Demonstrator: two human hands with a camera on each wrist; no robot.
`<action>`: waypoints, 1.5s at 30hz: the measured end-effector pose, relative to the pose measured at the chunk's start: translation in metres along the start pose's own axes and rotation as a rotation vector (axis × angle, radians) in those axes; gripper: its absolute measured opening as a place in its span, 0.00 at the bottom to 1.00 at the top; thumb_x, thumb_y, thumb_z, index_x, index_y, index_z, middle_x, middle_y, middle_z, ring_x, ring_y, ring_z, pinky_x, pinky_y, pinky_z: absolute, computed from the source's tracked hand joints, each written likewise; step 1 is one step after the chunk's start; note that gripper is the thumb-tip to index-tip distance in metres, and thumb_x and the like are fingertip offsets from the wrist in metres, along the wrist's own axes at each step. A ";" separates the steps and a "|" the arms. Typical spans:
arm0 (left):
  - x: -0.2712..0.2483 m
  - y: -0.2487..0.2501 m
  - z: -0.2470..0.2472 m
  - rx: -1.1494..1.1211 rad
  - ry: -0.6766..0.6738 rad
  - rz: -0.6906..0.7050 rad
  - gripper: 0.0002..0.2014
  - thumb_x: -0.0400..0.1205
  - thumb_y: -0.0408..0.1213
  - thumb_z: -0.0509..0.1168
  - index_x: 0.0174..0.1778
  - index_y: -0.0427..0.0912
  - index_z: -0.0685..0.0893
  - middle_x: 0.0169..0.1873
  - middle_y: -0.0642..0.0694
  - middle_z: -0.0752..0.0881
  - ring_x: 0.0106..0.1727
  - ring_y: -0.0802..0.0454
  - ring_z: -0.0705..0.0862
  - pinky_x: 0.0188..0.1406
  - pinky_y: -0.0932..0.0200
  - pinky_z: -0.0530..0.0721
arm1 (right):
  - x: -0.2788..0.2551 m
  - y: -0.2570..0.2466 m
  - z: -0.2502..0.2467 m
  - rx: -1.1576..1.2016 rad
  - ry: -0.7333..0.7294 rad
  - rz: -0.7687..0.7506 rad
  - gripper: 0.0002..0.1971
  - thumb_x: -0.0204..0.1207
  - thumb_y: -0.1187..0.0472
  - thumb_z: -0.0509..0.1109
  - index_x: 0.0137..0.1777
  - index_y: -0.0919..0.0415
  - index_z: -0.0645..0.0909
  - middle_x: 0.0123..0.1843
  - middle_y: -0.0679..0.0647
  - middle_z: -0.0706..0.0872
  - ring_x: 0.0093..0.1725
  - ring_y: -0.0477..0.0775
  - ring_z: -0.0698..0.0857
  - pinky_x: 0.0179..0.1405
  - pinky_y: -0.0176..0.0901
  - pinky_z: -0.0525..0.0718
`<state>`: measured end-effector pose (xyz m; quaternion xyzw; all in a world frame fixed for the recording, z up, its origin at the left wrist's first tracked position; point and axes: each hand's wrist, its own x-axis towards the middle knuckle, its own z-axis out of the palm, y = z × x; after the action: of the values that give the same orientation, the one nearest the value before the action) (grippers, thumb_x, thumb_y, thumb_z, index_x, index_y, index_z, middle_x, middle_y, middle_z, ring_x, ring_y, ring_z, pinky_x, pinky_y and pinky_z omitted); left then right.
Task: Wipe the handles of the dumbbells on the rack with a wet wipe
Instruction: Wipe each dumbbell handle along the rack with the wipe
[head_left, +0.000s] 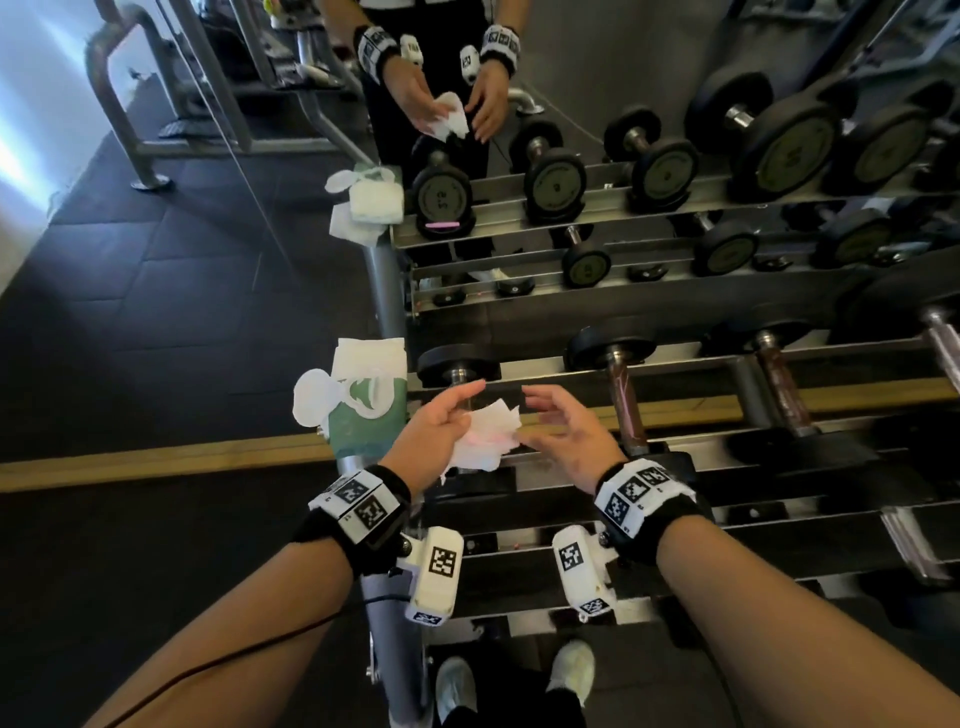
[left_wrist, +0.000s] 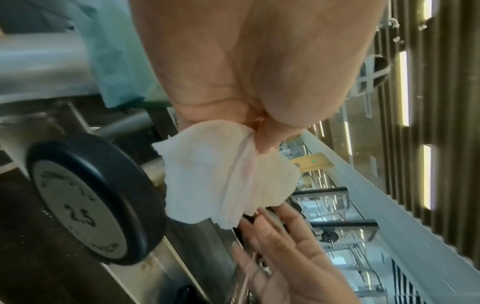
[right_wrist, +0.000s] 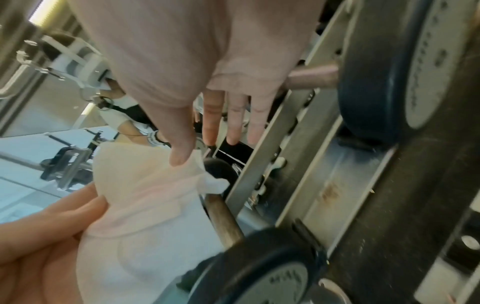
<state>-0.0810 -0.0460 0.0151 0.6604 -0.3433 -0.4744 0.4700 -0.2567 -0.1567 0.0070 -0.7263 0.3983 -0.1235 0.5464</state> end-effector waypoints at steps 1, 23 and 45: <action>0.000 0.006 0.006 0.021 -0.016 0.024 0.23 0.89 0.25 0.54 0.77 0.50 0.74 0.61 0.39 0.86 0.60 0.43 0.86 0.63 0.48 0.85 | 0.000 -0.005 -0.008 -0.044 0.011 -0.029 0.25 0.74 0.62 0.78 0.69 0.48 0.78 0.69 0.45 0.79 0.70 0.47 0.77 0.72 0.48 0.74; 0.045 0.042 0.160 0.038 -0.074 -0.032 0.23 0.76 0.39 0.77 0.67 0.49 0.81 0.58 0.49 0.88 0.60 0.52 0.86 0.57 0.53 0.87 | -0.010 0.022 -0.155 -0.031 0.152 -0.030 0.05 0.80 0.59 0.71 0.43 0.49 0.83 0.42 0.52 0.84 0.46 0.56 0.83 0.44 0.51 0.86; 0.052 0.023 0.173 -0.211 0.098 -0.099 0.25 0.90 0.34 0.55 0.66 0.75 0.81 0.62 0.51 0.88 0.57 0.44 0.89 0.59 0.38 0.87 | 0.005 0.082 -0.140 0.246 0.167 0.162 0.06 0.80 0.63 0.72 0.53 0.52 0.80 0.49 0.54 0.89 0.48 0.53 0.90 0.44 0.47 0.90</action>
<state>-0.2288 -0.1514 0.0028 0.6459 -0.2350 -0.4975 0.5292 -0.3759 -0.2649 -0.0150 -0.6067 0.4814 -0.1868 0.6044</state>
